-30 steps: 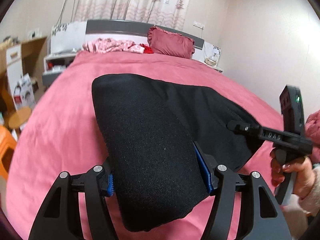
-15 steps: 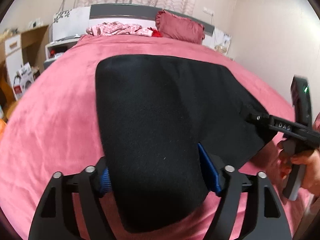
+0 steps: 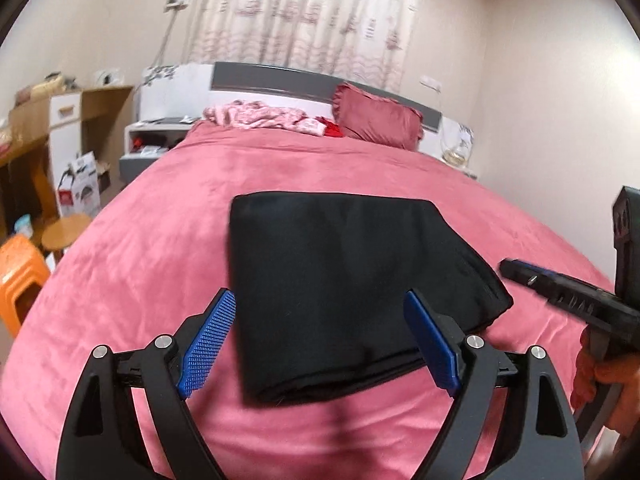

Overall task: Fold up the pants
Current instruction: 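Release the pants and pull both tools back from the folded stack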

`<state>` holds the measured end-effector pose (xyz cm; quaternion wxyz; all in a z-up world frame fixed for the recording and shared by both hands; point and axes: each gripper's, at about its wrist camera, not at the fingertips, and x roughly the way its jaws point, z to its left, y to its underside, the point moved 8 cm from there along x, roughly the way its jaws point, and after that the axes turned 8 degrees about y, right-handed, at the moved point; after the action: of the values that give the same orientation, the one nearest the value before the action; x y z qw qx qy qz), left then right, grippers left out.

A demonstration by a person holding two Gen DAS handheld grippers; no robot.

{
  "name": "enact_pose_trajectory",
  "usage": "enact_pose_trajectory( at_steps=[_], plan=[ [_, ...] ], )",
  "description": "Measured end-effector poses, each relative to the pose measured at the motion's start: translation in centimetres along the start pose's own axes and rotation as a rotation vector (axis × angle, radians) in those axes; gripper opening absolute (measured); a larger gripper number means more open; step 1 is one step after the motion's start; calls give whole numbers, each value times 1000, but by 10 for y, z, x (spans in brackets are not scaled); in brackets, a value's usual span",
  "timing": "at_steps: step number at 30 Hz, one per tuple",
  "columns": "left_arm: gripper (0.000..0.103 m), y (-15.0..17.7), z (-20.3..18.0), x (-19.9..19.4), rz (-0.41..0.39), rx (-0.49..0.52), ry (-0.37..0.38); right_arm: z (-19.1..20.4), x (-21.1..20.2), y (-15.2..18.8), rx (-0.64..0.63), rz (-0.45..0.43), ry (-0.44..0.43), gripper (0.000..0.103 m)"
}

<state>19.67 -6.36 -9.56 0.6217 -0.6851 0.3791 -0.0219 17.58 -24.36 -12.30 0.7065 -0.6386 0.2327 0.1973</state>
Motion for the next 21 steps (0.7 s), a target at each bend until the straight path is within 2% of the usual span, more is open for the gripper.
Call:
enact_pose_trajectory(
  at_steps=[2, 3, 4, 8, 10, 12, 16, 17, 19, 20, 21],
  plan=[
    [85, -2, -9, 12, 22, 56, -1, -4, 19, 8, -25, 69, 53, 16],
    [85, -1, -13, 24, 60, 96, -2, -10, 27, 12, -12, 98, 73, 3],
    [84, 1, -12, 30, 85, 109, -7, -19, 36, 15, 15, 129, 89, 0],
    [83, 21, 0, 69, 228, 148, -51, -47, 55, 13, 125, 161, 123, 0],
    [86, 25, 0, 79, 239, 190, -72, -45, 62, 11, 101, 157, 160, 0],
    [87, 27, 2, 81, 238, 183, -80, -42, 61, 12, 74, 139, 189, 0],
    [89, 28, 6, 73, 234, 139, -83, -42, 51, 14, 123, 102, 158, 0],
    [92, 29, 6, 69, 230, 126, -86, -43, 47, 15, 152, 93, 140, 3],
    [98, 34, 7, 56, 220, 89, -99, -43, 28, 20, 214, 80, 129, 20],
    [99, 39, 7, 49, 211, 64, -103, -42, 17, 25, 236, 74, 137, 57],
    [99, 44, 7, 44, 212, 43, -103, -40, 8, 30, 255, 63, 146, 79]
  ],
)
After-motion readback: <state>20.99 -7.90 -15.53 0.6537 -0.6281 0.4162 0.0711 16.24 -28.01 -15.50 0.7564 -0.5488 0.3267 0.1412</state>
